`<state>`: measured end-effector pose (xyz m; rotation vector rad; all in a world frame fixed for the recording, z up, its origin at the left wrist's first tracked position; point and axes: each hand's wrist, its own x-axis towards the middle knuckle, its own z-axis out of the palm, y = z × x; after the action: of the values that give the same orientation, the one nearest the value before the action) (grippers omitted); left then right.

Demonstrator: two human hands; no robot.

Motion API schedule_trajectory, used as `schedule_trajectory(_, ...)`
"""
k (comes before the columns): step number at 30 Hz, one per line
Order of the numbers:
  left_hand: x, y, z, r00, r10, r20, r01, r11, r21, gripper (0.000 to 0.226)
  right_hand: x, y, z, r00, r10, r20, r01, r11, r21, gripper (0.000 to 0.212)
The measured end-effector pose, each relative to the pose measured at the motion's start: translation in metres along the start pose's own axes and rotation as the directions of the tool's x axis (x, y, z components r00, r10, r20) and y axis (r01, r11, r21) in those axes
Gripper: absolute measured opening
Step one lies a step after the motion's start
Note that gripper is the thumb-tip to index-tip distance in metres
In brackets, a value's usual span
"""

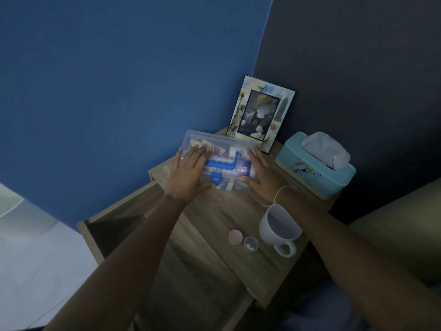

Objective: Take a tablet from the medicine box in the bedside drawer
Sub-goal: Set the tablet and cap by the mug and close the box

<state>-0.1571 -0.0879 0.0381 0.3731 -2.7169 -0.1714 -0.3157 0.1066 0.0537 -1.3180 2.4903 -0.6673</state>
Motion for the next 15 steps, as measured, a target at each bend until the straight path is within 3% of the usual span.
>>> schedule_trajectory(5, -0.0002, 0.0018, 0.0029, 0.999, 0.000, -0.049, 0.001, 1.000, 0.028, 0.073, -0.0010, -0.0029, -0.0002, 1.000, 0.004, -0.002, -0.004, 1.000, -0.018, 0.083)
schedule_trajectory(15, -0.0003, 0.0028, 0.0030, 1.000, -0.008, -0.019, 0.008, 1.000, 0.023, 0.070, 0.0013, -0.0040, 0.0023, 0.999, 0.023, -0.032, -0.025, 0.999, -0.046, 0.084)
